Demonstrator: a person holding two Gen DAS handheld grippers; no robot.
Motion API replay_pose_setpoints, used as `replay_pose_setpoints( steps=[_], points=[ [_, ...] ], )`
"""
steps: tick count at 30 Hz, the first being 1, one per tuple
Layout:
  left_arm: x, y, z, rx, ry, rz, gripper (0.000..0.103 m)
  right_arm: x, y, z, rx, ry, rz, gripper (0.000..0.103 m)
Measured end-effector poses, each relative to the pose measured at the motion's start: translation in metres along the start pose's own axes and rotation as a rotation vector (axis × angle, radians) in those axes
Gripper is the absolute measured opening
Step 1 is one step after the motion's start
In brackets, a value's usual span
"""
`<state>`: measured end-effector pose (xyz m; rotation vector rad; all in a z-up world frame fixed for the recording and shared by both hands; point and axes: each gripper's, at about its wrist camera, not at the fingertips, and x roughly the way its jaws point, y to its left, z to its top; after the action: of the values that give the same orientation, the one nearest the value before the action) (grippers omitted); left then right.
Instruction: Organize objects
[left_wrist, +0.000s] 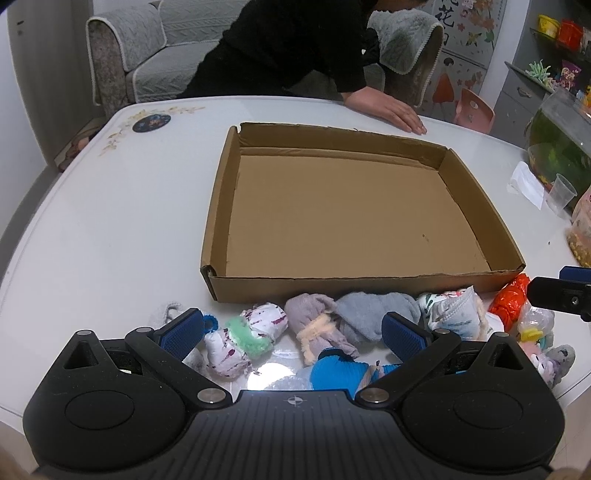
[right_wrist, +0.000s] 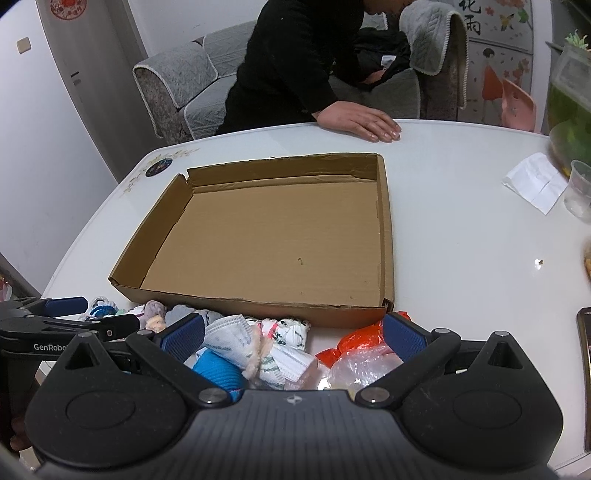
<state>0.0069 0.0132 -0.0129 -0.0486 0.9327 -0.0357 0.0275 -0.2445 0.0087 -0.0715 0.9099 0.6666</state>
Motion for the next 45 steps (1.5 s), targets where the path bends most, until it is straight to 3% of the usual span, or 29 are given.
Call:
replay_pose_setpoints(
  steps=[45],
  points=[
    [0.0, -0.003, -0.012, 0.025, 0.067, 0.003, 0.103, 0.007, 0.002, -0.005, -0.023, 0.072, -0.031, 0.102]
  ],
)
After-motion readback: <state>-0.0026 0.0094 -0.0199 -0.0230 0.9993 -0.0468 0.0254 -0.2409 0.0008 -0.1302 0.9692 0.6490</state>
